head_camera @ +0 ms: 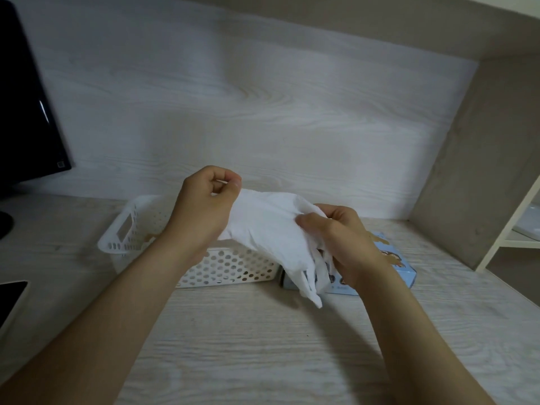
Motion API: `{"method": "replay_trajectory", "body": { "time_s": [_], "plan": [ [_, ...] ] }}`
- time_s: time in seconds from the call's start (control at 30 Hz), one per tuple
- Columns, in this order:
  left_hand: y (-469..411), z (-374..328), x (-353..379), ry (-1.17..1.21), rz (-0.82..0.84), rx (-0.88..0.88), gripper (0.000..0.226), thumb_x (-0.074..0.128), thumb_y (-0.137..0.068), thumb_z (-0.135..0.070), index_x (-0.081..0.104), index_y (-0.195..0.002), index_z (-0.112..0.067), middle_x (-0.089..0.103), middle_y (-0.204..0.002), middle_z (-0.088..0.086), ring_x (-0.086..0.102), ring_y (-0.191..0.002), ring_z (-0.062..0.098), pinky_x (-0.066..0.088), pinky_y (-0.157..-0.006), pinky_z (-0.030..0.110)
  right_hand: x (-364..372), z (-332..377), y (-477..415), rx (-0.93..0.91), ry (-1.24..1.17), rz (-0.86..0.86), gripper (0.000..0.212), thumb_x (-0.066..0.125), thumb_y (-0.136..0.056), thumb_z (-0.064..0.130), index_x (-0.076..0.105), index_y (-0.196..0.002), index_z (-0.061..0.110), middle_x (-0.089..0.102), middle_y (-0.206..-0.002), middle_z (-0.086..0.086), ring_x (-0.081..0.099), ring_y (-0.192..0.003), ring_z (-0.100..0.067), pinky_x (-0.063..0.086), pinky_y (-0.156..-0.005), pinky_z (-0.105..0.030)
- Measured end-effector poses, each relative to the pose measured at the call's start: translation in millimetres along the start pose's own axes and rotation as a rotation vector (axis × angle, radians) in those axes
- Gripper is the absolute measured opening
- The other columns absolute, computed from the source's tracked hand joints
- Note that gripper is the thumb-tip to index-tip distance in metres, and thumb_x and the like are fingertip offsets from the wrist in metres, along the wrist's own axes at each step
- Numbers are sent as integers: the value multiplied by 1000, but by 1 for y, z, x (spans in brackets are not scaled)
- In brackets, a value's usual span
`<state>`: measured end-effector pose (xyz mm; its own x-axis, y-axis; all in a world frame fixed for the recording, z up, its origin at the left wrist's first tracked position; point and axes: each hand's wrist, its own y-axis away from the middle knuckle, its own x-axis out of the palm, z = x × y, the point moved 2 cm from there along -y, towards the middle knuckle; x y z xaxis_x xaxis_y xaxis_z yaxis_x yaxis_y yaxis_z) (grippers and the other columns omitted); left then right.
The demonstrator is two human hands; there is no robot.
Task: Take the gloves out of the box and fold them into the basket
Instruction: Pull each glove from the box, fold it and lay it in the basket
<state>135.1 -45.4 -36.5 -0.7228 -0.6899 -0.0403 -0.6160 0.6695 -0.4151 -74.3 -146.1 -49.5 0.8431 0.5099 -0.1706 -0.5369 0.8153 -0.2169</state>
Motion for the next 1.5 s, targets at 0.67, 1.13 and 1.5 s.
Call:
{"method": "replay_trajectory", "body": {
  "time_s": [0.67,1.13,1.5],
  "plan": [
    [-38,17,-67,-763,102,-194,40,51,-95,5,78,-82,-22,62,-96,-4,62,-94,24,49,-83,28,95,29,-102,59,822,135,27,60,-90,10,54,-64,10,56,-59,-4,53,-54,-20,36,-47,-24],
    [-41,46,-72,-1170,282,-299,10,55,-102,-7,54,-93,-9,58,-114,14,58,-92,26,46,-78,32,116,-5,-126,74,1200,325,31,68,-95,21,57,-71,7,63,-63,-9,60,-53,-26,46,-50,-29],
    [-34,39,-65,-1344,358,-168,25,56,-96,0,44,-79,-14,59,-112,11,60,-103,30,48,-84,31,113,16,-98,-74,1176,400,36,90,-79,39,77,-102,14,71,-95,0,70,-84,-17,61,-71,-31]
  ]
}}
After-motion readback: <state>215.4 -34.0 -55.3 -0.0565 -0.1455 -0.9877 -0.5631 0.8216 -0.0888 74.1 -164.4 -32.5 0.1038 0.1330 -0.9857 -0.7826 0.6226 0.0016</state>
